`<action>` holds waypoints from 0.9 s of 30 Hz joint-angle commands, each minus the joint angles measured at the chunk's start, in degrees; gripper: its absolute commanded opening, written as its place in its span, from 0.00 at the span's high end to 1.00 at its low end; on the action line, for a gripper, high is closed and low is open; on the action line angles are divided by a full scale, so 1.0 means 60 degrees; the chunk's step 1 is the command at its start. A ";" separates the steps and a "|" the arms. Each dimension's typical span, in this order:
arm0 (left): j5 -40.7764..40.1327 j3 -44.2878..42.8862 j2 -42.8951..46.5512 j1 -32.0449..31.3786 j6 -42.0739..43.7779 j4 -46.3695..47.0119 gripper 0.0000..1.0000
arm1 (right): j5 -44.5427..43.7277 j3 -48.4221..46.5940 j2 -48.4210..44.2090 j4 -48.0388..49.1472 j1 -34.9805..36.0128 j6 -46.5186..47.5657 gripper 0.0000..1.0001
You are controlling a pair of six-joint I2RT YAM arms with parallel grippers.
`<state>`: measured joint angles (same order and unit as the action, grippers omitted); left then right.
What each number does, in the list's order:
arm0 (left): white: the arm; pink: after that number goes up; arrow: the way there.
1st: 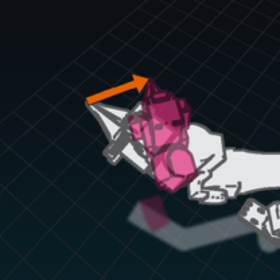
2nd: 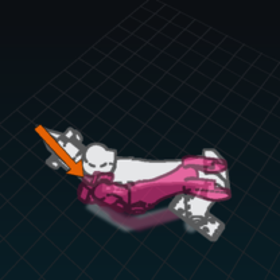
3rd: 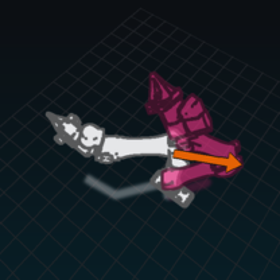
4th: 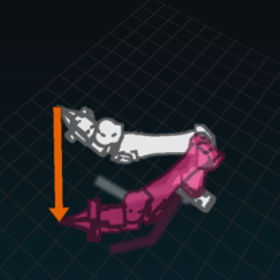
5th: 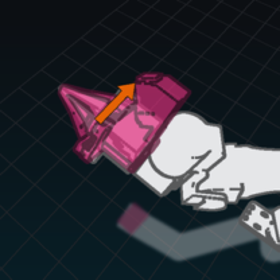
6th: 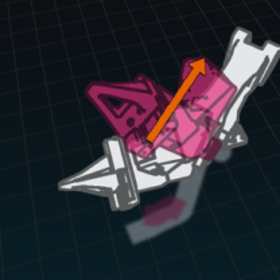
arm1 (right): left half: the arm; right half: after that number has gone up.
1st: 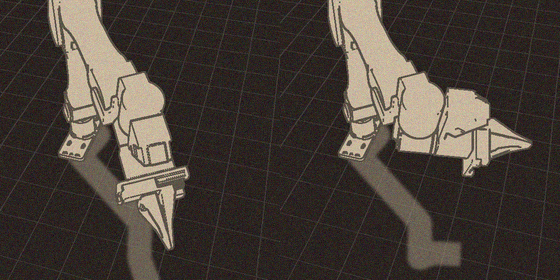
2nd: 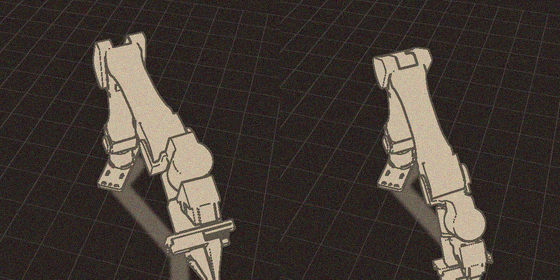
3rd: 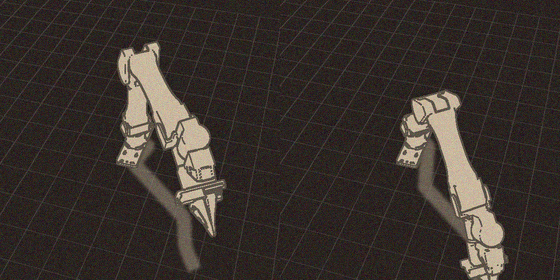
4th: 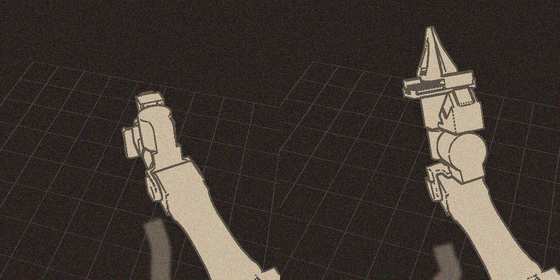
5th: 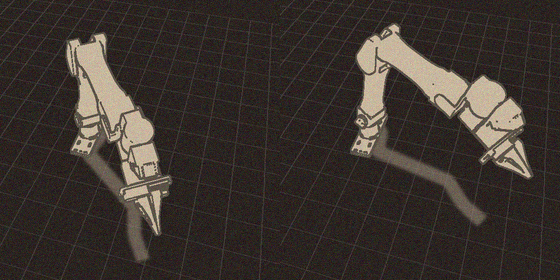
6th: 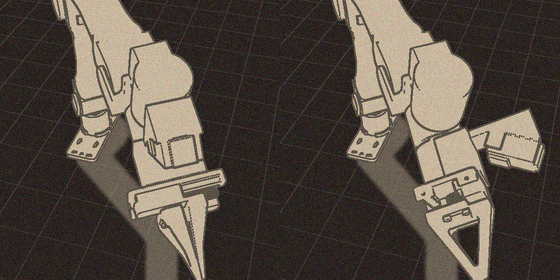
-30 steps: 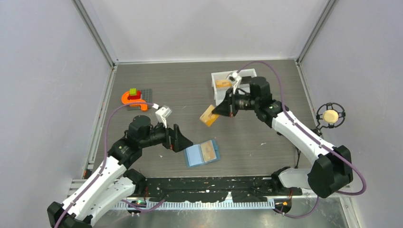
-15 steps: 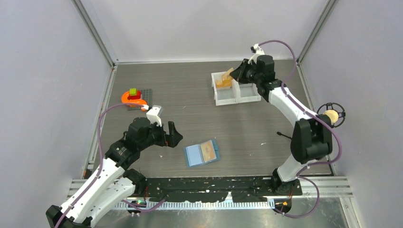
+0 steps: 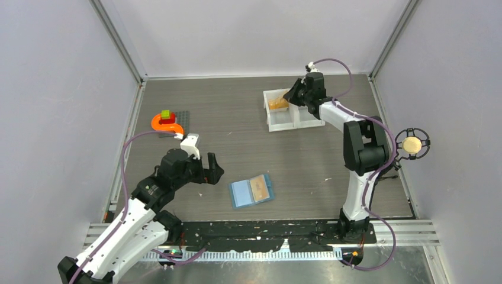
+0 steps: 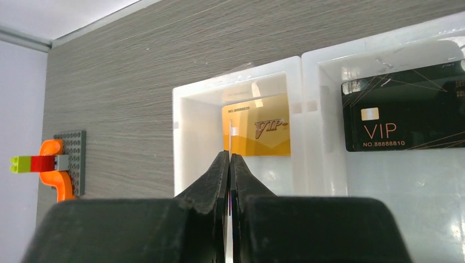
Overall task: Take the credit cards out of the card holder
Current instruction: Place the credit card in the storage box.
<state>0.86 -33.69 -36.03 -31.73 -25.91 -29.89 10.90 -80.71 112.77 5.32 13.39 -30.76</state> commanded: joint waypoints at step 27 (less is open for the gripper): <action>-0.0188 -0.0596 -0.0153 0.0043 0.0263 -0.0145 0.00 | -0.0254 -0.1874 0.1492 0.0357 0.0034 -0.0648 0.65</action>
<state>0.21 -34.72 -36.91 -31.73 -25.04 -31.20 11.27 -88.25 123.87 8.75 13.39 -37.21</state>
